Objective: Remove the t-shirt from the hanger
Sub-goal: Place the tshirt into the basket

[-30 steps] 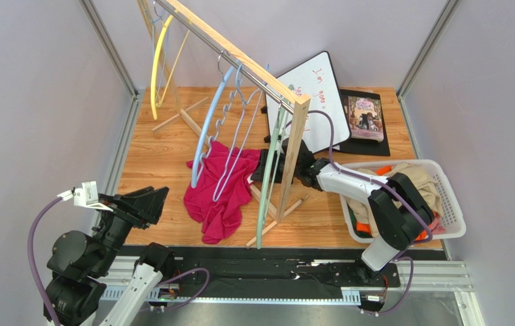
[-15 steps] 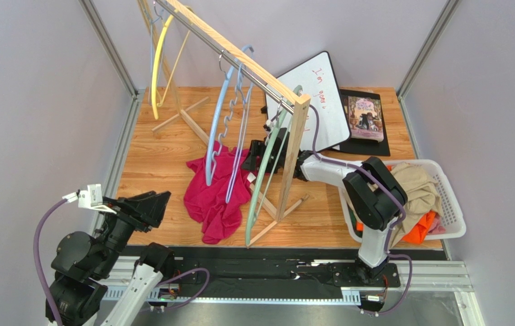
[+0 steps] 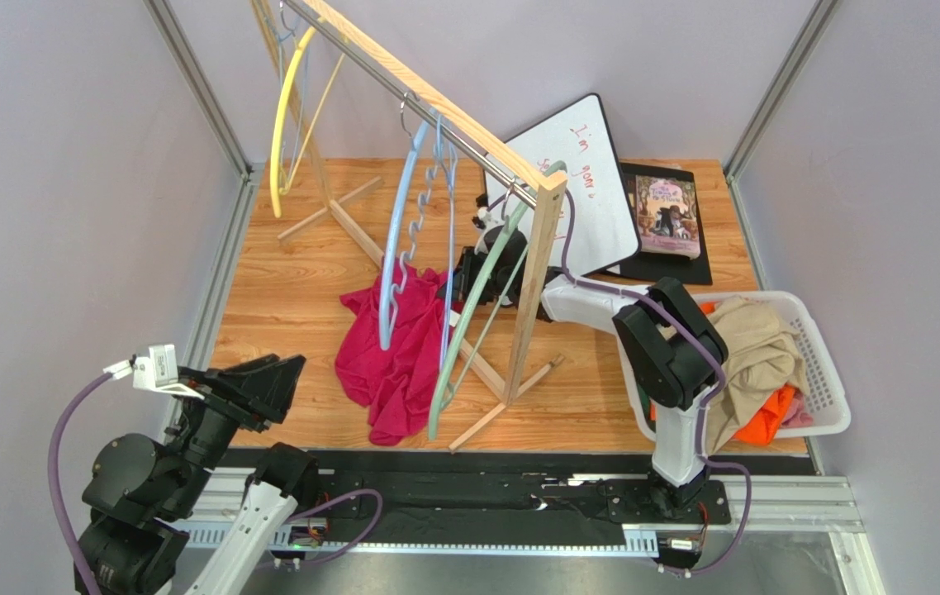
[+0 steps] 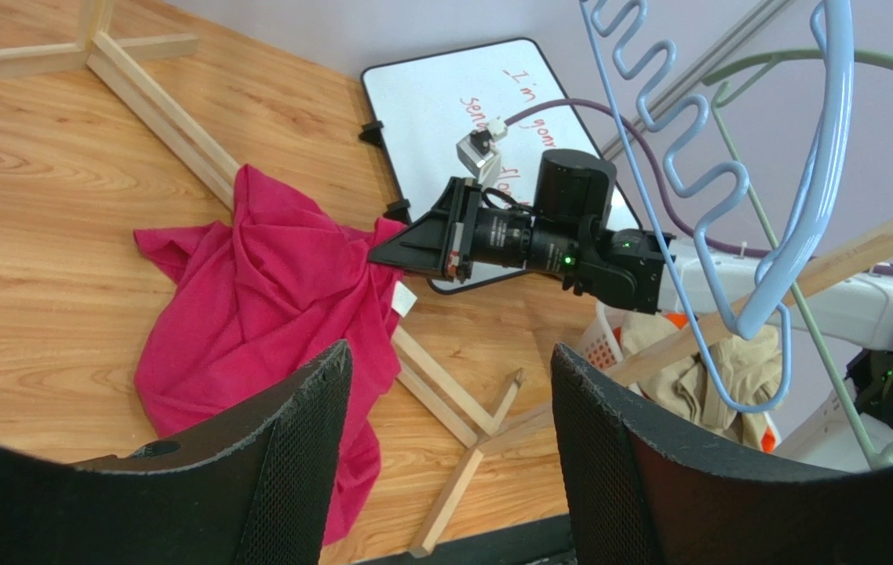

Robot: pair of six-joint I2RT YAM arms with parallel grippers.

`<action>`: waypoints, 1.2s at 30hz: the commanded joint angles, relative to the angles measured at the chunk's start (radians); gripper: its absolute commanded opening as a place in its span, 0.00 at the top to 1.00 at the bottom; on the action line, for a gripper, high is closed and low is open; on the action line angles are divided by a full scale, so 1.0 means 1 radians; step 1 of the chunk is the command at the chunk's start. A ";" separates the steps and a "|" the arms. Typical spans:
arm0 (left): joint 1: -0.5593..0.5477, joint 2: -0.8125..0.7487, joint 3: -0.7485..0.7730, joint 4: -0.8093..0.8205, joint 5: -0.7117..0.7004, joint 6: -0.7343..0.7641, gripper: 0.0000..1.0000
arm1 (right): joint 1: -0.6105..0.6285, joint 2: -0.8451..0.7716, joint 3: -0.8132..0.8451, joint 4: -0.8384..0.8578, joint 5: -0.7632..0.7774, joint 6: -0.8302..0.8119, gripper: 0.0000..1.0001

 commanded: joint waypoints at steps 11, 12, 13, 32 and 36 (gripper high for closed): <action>-0.001 -0.014 -0.025 0.014 0.005 -0.014 0.33 | -0.278 -0.625 -0.242 0.017 -0.245 0.101 1.00; -0.001 -0.011 -0.037 0.031 0.011 -0.014 0.33 | -0.302 -0.662 -0.255 -0.021 -0.249 0.109 1.00; -0.001 -0.003 -0.042 0.037 0.019 -0.016 0.33 | -0.350 -0.710 -0.266 -0.046 -0.257 0.115 1.00; -0.001 0.084 -0.063 0.138 0.083 0.018 0.34 | -0.540 -1.104 0.372 -0.786 0.462 -0.276 1.00; -0.001 0.067 -0.069 0.127 0.088 0.009 0.34 | -0.540 -1.040 0.582 -0.830 0.594 -0.343 1.00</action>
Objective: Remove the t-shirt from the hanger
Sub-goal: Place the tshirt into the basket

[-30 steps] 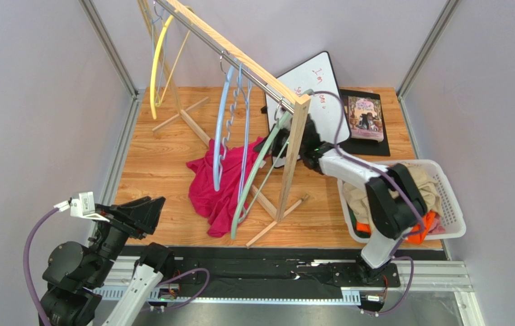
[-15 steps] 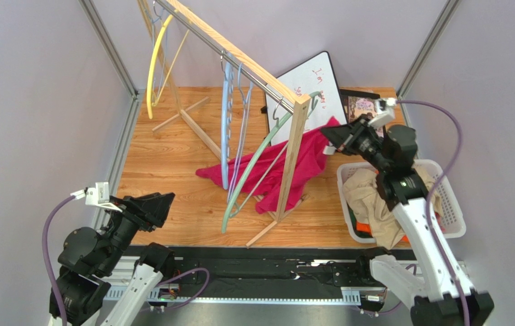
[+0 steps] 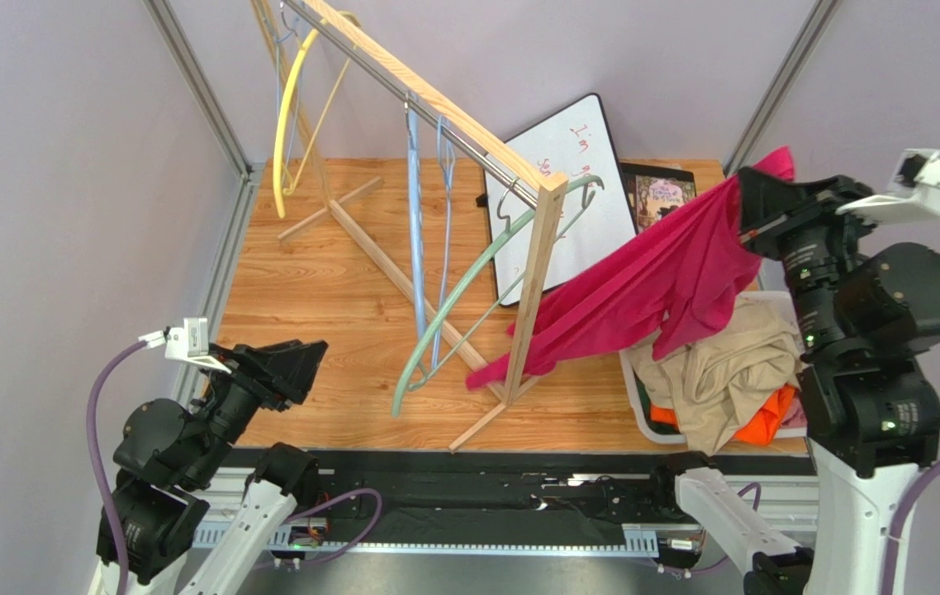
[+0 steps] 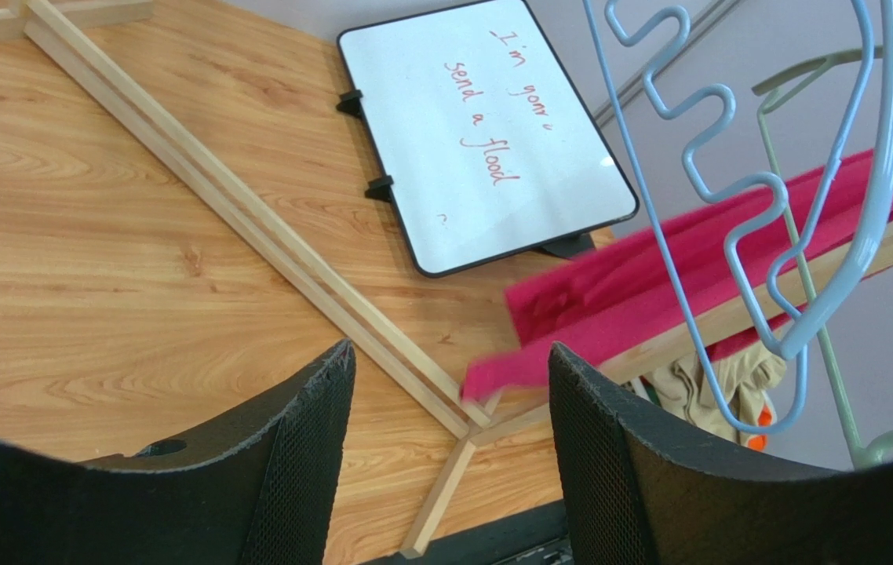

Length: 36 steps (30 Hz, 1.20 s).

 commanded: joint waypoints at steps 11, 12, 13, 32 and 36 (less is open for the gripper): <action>-0.001 -0.015 0.017 -0.004 0.016 0.007 0.34 | -0.005 0.201 0.588 -0.026 0.440 -0.314 1.00; -0.001 -0.009 0.020 -0.005 0.016 0.010 0.34 | -0.005 0.200 0.599 -0.012 0.452 -0.326 1.00; -0.001 -0.006 0.021 -0.004 0.014 0.015 0.34 | -0.005 0.198 0.602 0.000 0.455 -0.337 1.00; -0.001 0.018 -0.032 0.042 0.031 0.015 0.34 | -0.004 0.098 0.619 0.045 0.388 -0.336 1.00; -0.001 0.029 -0.045 0.061 0.043 0.010 0.34 | -0.004 0.032 0.567 0.056 0.392 -0.342 1.00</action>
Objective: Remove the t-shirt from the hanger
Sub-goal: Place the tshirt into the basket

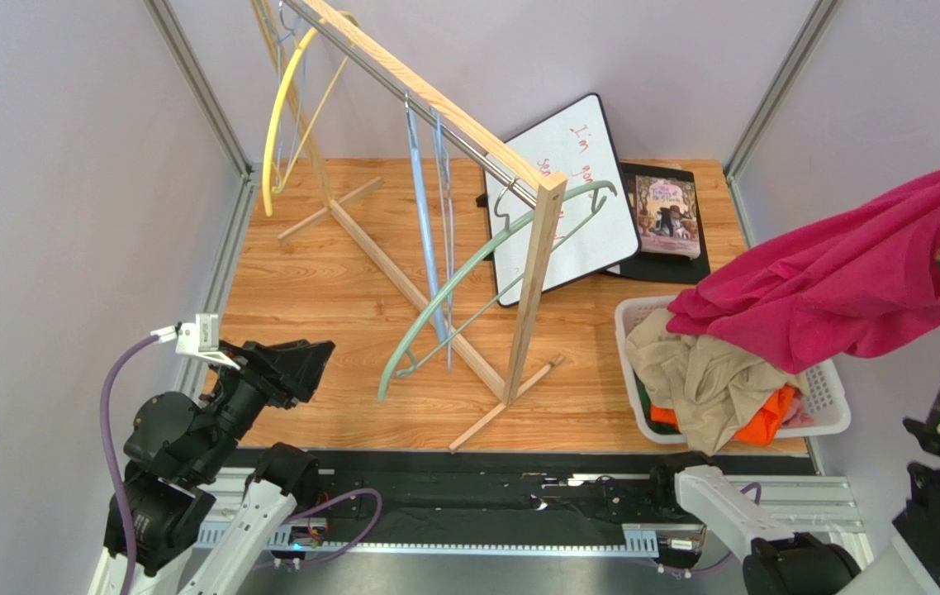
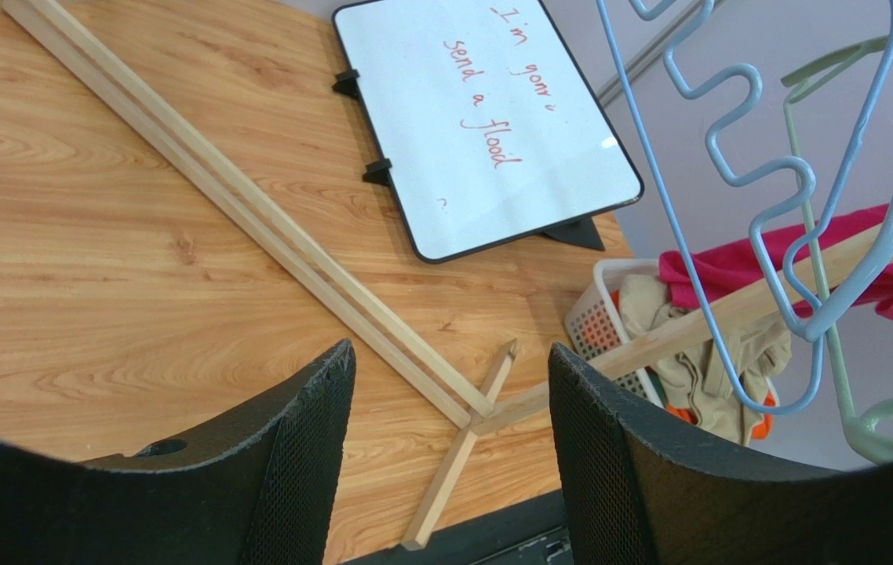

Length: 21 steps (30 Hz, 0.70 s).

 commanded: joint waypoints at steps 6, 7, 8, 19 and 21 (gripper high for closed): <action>-0.001 0.027 -0.025 0.061 0.035 -0.001 0.34 | 0.018 -0.094 -0.170 0.090 0.047 -0.026 1.00; -0.001 0.026 -0.024 0.059 0.037 -0.001 0.34 | 0.019 -0.094 -0.219 0.090 0.047 -0.020 1.00; -0.001 0.026 -0.022 0.056 0.038 -0.001 0.34 | 0.019 -0.096 -0.250 0.090 0.049 -0.014 1.00; -0.001 0.001 -0.016 0.022 0.037 -0.006 0.34 | 0.017 -0.037 -0.565 0.090 0.142 0.146 1.00; -0.001 -0.005 -0.016 0.019 0.035 -0.004 0.34 | 0.017 -0.043 -0.640 0.059 0.168 0.200 1.00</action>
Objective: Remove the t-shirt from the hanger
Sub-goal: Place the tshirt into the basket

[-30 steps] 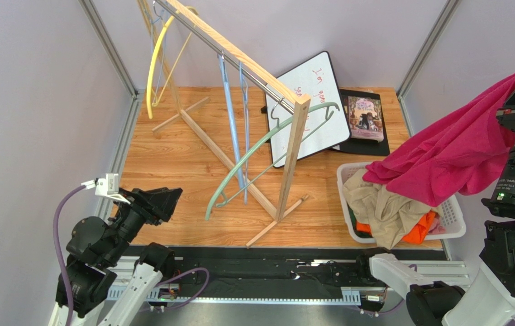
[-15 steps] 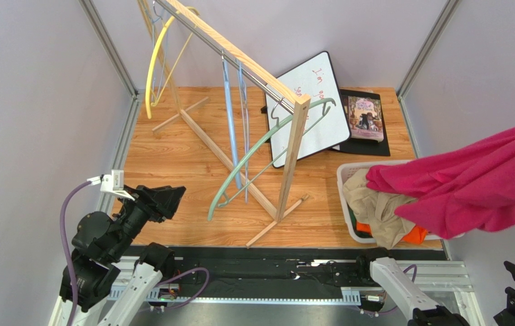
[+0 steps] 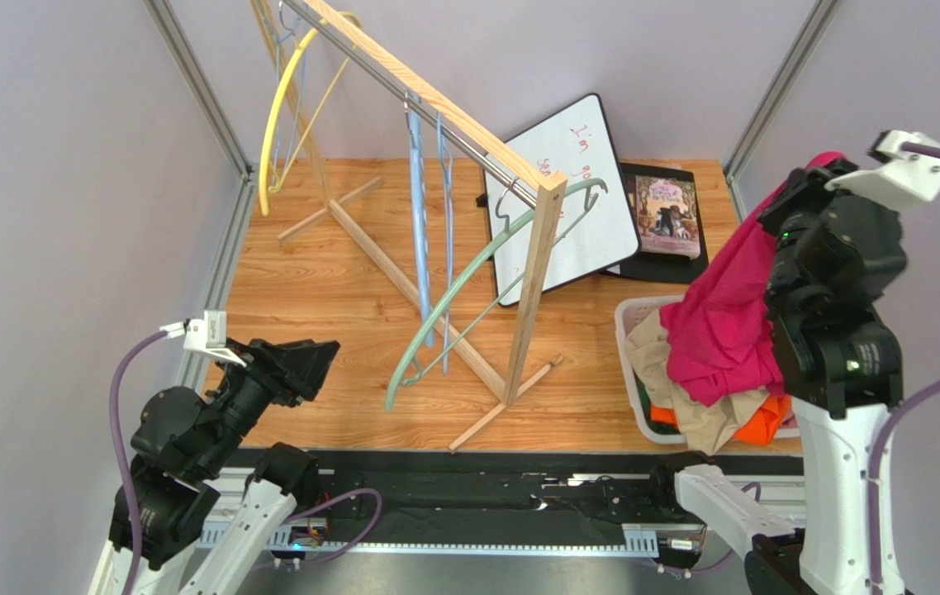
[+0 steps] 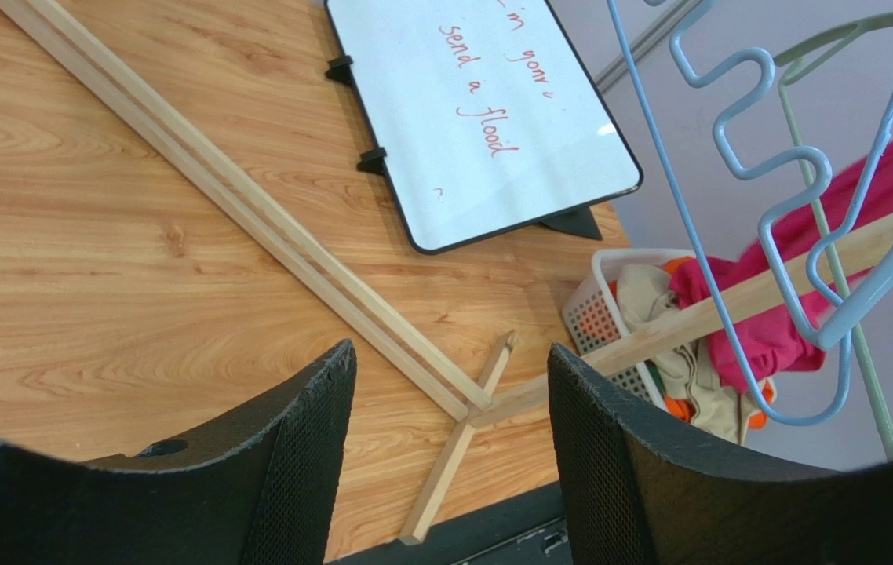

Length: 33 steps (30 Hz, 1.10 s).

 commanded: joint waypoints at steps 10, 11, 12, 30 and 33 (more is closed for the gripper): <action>-0.001 -0.006 0.003 -0.003 0.001 0.033 0.34 | 0.001 -0.147 -0.253 -0.309 0.196 0.352 1.00; -0.001 0.005 -0.003 0.008 0.010 0.024 0.34 | 0.003 -0.166 -0.273 -0.328 0.230 0.373 1.00; -0.001 0.009 -0.008 0.029 0.032 0.019 0.34 | 0.004 -0.178 -0.290 -0.349 0.241 0.421 1.00; -0.001 -0.064 -0.131 0.033 0.106 -0.090 0.35 | -0.066 -0.092 -0.845 -0.455 0.060 0.780 1.00; -0.001 -0.095 -0.149 0.030 0.090 -0.099 0.35 | -0.074 -0.108 -0.791 -0.530 0.080 0.821 0.84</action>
